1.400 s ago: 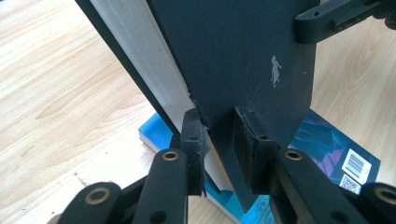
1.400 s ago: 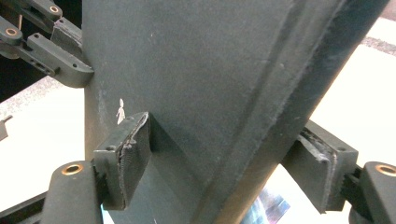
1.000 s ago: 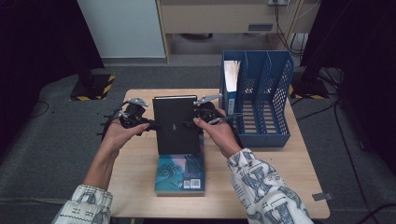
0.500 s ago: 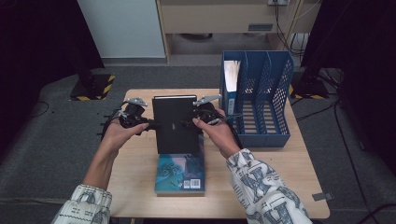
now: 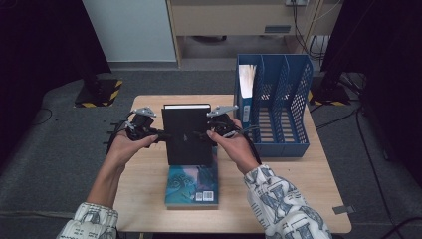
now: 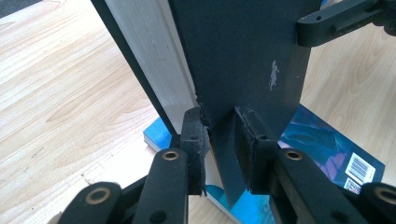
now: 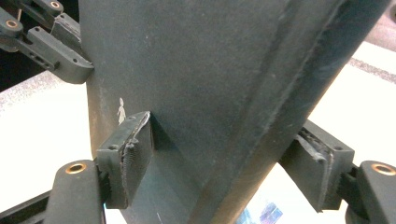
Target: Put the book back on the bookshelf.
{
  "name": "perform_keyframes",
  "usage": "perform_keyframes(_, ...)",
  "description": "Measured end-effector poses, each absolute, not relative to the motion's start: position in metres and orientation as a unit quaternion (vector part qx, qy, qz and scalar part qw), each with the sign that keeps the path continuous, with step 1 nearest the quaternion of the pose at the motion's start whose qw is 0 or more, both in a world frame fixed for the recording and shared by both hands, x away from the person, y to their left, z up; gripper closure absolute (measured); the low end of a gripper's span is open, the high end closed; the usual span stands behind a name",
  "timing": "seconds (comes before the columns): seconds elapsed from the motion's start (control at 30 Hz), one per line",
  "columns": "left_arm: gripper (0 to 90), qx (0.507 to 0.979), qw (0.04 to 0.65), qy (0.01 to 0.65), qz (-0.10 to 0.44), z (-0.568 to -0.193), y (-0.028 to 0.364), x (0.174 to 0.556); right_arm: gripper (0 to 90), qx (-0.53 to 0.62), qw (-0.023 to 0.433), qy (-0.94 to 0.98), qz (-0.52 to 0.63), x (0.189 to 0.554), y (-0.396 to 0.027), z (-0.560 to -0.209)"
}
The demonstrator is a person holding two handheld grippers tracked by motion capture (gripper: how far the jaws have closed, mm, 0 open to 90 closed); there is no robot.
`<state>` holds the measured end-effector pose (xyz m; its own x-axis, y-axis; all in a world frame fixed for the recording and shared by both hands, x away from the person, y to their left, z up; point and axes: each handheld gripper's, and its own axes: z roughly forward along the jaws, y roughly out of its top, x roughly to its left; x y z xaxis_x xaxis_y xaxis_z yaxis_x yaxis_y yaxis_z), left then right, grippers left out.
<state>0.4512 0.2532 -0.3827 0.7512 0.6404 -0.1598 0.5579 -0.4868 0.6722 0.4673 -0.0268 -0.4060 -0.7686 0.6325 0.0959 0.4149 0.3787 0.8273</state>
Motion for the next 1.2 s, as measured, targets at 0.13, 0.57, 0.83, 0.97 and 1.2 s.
perform_keyframes(0.13, 73.4, 0.86, 0.371, 0.346, 0.058, -0.383, 0.254, 0.444, 28.8, 0.308, 0.128, 0.825, 0.456, 0.459, -0.028, -0.404)
perform_keyframes(0.57, 72.4, 0.856, 0.379, 0.343, 0.074, -0.385, 0.252, 0.409, 29.4, 0.272, 0.154, 0.832, 0.458, 0.422, -0.032, -0.399)
perform_keyframes(0.83, 71.1, 0.848, 0.395, 0.344, 0.074, -0.389, 0.254, 0.399, 26.1, 0.246, 0.158, 0.842, 0.453, 0.413, -0.033, -0.399)
perform_keyframes(0.97, 71.0, 0.848, 0.399, 0.342, 0.074, -0.39, 0.255, 0.397, 20.9, 0.235, 0.152, 0.844, 0.457, 0.415, -0.032, -0.399)
perform_keyframes(1.2, 67.5, 0.844, 0.406, 0.342, 0.08, -0.393, 0.255, 0.393, 14.3, 0.23, 0.142, 0.848, 0.456, 0.418, -0.022, -0.4)
